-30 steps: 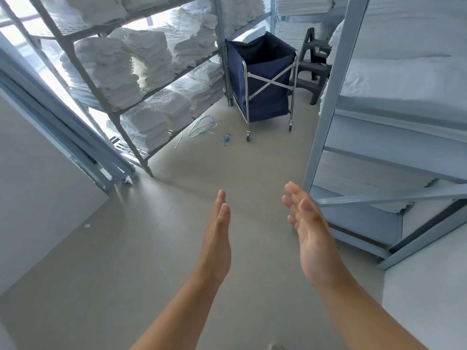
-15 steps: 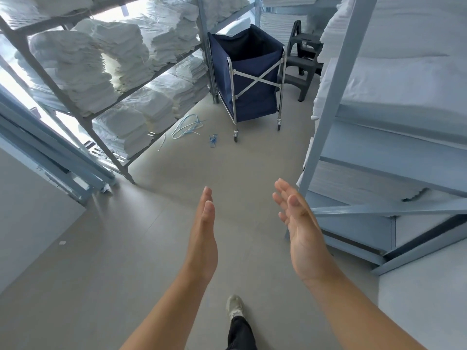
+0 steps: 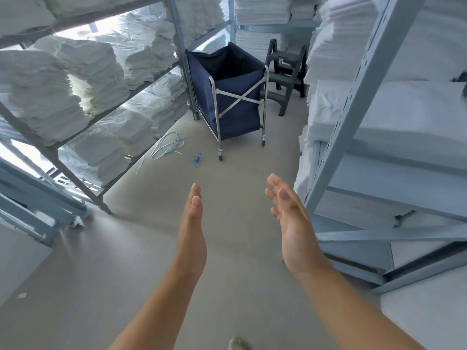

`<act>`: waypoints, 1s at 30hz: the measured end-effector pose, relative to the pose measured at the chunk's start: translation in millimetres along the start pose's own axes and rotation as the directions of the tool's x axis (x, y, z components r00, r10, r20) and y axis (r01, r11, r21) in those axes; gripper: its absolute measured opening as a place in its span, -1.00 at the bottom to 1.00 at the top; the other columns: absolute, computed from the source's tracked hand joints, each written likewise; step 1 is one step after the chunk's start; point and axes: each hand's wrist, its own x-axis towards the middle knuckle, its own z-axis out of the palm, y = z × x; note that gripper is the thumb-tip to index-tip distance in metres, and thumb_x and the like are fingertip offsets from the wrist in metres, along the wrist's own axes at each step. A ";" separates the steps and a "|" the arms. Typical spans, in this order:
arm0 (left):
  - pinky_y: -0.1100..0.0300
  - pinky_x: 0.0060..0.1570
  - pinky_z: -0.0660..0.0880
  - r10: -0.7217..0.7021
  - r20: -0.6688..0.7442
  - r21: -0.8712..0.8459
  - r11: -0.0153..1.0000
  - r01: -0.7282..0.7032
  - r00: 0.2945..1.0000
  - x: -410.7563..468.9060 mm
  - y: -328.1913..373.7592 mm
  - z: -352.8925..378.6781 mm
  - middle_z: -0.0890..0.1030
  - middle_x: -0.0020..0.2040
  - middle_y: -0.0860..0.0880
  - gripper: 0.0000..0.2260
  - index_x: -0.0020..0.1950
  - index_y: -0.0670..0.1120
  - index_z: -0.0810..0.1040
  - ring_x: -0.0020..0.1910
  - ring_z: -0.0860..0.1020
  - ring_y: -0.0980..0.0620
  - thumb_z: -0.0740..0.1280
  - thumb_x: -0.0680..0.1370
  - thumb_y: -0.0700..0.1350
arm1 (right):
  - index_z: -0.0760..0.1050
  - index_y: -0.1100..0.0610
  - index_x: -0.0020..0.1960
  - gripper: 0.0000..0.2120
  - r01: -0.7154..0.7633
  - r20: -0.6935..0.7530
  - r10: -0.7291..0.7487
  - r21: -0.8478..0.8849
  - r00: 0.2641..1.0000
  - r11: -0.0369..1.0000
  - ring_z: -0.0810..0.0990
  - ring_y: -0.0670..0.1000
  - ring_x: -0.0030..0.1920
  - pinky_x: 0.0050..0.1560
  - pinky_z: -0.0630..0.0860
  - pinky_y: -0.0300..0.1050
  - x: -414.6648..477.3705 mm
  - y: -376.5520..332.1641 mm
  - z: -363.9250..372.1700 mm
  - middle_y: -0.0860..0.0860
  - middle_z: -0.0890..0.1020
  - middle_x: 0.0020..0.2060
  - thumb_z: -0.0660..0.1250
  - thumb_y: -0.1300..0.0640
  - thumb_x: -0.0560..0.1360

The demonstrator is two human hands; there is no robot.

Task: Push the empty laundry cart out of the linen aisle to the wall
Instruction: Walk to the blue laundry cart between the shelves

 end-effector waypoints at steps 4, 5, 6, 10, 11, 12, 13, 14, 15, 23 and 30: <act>0.06 0.56 0.04 -0.007 0.013 -0.005 1.000 0.007 1.000 22.1 -1.0 -10.1 0.26 0.52 0.29 -0.20 0.53 0.18 0.22 0.47 0.21 0.39 0.14 0.34 0.48 | 0.45 -0.37 0.34 -0.26 -0.006 -0.013 0.006 -0.009 1.000 1.000 0.35 -0.25 0.46 0.56 0.12 0.12 20.0 4.0 12.6 -0.36 0.46 0.39 0.27 -0.63 0.23; 0.06 0.56 0.04 -0.008 0.011 -0.006 1.000 0.008 1.000 27.3 -1.2 -12.0 0.26 0.52 0.29 -0.19 0.53 0.17 0.22 0.47 0.21 0.38 0.14 0.34 0.47 | 0.45 -0.37 0.33 -0.27 -0.004 -0.014 0.004 -0.010 1.000 1.000 0.35 -0.24 0.46 0.56 0.12 0.12 25.5 4.4 15.1 -0.36 0.46 0.39 0.27 -0.63 0.23; 0.06 0.56 0.04 -0.012 0.010 -0.008 1.000 0.012 1.000 33.0 -1.2 -13.8 0.26 0.52 0.28 -0.18 0.54 0.16 0.22 0.47 0.21 0.38 0.14 0.34 0.47 | 0.46 -0.38 0.32 -0.28 -0.004 -0.018 0.003 -0.008 1.000 1.000 0.35 -0.24 0.46 0.57 0.12 0.13 31.6 4.6 17.4 -0.36 0.46 0.39 0.27 -0.63 0.23; 0.07 0.56 0.03 -0.017 0.007 -0.013 1.000 0.017 1.000 58.5 -0.5 -17.1 0.26 0.53 0.26 -0.18 0.54 0.14 0.21 0.47 0.21 0.38 0.14 0.34 0.46 | 0.48 -0.38 0.29 -0.30 -0.002 -0.040 0.002 0.010 0.999 1.000 0.37 -0.22 0.45 0.56 0.12 0.12 58.5 7.3 23.5 -0.35 0.49 0.37 0.28 -0.62 0.22; 0.07 0.56 0.04 -0.014 0.007 -0.009 1.000 0.014 1.000 64.6 0.0 -17.0 0.26 0.53 0.26 -0.18 0.54 0.14 0.21 0.48 0.21 0.37 0.14 0.34 0.46 | 0.49 -0.38 0.29 -0.30 -0.001 -0.041 0.002 0.014 0.999 1.000 0.37 -0.22 0.45 0.56 0.13 0.12 65.0 8.2 24.4 -0.34 0.49 0.38 0.28 -0.62 0.23; 0.07 0.56 0.03 -0.015 0.008 -0.007 1.000 0.015 1.000 71.5 0.2 -17.3 0.26 0.53 0.26 -0.18 0.54 0.14 0.21 0.48 0.20 0.37 0.13 0.34 0.46 | 0.48 -0.37 0.30 -0.30 -0.003 -0.039 0.004 0.018 0.999 1.000 0.37 -0.23 0.45 0.56 0.13 0.12 72.0 9.6 25.1 -0.34 0.49 0.38 0.28 -0.62 0.23; 0.07 0.56 0.03 -0.017 0.008 -0.004 1.000 0.017 1.000 78.8 0.3 -17.2 0.26 0.53 0.26 -0.18 0.54 0.14 0.20 0.48 0.20 0.37 0.13 0.34 0.46 | 0.48 -0.37 0.30 -0.30 -0.007 -0.038 0.008 0.019 0.999 1.000 0.37 -0.23 0.45 0.56 0.13 0.12 79.5 10.7 25.7 -0.34 0.48 0.38 0.29 -0.62 0.23; 0.08 0.56 0.03 -0.017 0.009 -0.001 1.000 0.017 1.000 86.4 0.4 -17.0 0.25 0.53 0.26 -0.19 0.54 0.15 0.20 0.48 0.20 0.37 0.13 0.34 0.46 | 0.48 -0.37 0.30 -0.30 -0.010 -0.037 0.010 0.020 0.999 1.000 0.37 -0.22 0.46 0.56 0.12 0.12 87.0 11.6 25.8 -0.34 0.48 0.38 0.29 -0.62 0.23; 0.08 0.56 0.03 -0.015 0.009 0.003 1.000 0.015 1.000 94.7 0.4 -16.7 0.25 0.54 0.26 -0.18 0.54 0.15 0.20 0.48 0.20 0.37 0.12 0.34 0.46 | 0.48 -0.37 0.30 -0.30 -0.011 -0.038 0.012 0.018 0.999 1.000 0.36 -0.22 0.46 0.56 0.12 0.12 95.3 12.5 26.0 -0.34 0.48 0.38 0.29 -0.62 0.23; 0.08 0.56 0.04 -0.024 0.002 0.027 0.999 0.024 1.000 178.4 -2.0 -2.6 0.24 0.54 0.26 -0.18 0.55 0.15 0.18 0.48 0.18 0.38 0.12 0.35 0.46 | 0.48 -0.39 0.29 -0.31 -0.036 -0.038 0.037 0.035 0.999 0.999 0.34 -0.22 0.47 0.57 0.11 0.12 183.3 16.5 23.8 -0.35 0.48 0.38 0.30 -0.61 0.22; 0.10 0.55 0.07 -0.060 0.001 0.024 0.998 0.060 0.998 255.0 -12.0 17.8 0.25 0.53 0.28 -0.21 0.53 0.17 0.19 0.46 0.21 0.40 0.13 0.35 0.46 | 0.46 -0.36 0.33 -0.24 -0.079 -0.040 0.080 0.032 0.996 0.996 0.34 -0.25 0.46 0.57 0.11 0.09 258.8 25.2 23.5 -0.36 0.47 0.38 0.29 -0.63 0.20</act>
